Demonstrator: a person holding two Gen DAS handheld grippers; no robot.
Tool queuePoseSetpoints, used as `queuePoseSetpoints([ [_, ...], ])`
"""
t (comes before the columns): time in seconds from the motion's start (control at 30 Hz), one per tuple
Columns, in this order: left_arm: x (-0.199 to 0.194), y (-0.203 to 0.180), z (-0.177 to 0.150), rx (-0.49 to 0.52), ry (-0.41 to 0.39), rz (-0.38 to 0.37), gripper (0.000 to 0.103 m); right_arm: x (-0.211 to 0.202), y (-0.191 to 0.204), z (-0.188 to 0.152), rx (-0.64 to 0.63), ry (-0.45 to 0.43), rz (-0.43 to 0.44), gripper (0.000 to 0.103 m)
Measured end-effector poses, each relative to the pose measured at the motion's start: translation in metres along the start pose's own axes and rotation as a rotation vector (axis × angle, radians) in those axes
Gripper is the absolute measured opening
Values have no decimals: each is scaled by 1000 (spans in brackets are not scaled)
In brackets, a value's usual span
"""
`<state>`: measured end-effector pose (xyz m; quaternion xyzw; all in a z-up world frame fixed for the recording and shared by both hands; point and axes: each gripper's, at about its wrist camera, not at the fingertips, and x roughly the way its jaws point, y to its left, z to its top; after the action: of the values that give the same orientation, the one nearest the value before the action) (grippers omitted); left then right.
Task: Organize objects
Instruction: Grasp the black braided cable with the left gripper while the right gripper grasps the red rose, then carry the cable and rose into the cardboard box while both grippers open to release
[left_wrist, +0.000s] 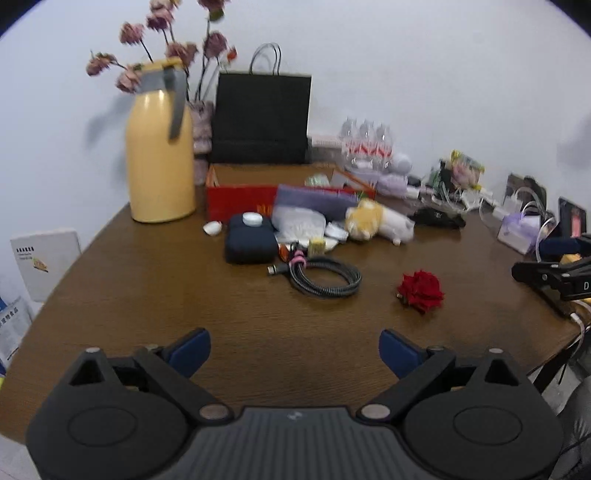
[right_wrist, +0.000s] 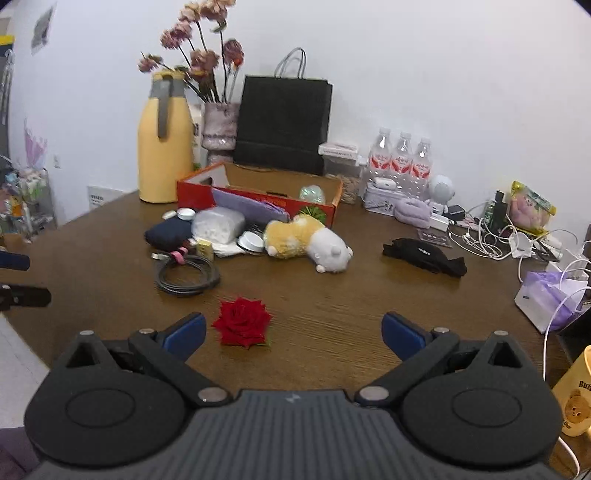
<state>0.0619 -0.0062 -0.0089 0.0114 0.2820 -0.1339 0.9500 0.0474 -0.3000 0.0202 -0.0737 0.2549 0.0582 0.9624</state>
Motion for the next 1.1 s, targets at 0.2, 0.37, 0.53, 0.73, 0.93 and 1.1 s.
queuePoseSetpoints([
  [0.2, 68, -6, 31, 36, -11, -44, 71, 45, 9, -8, 32, 45, 56, 103],
  [0.37, 142, -17, 58, 165, 12, -43, 68, 78, 20, -6, 20, 48, 69, 97],
  [0.53, 197, -14, 68, 208, 118, -65, 47, 106, 23, -1, 34, 76, 72, 78],
  [0.73, 196, -13, 65, 195, 144, -101, 25, 127, 22, -5, 72, 118, 119, 73],
  [0.93, 165, -21, 49, 185, 141, -65, 21, 130, 32, -11, 52, 149, 144, 43],
  [1.1, 120, -19, 36, 116, 120, -124, 18, 112, 40, -17, 37, 144, 165, 40],
])
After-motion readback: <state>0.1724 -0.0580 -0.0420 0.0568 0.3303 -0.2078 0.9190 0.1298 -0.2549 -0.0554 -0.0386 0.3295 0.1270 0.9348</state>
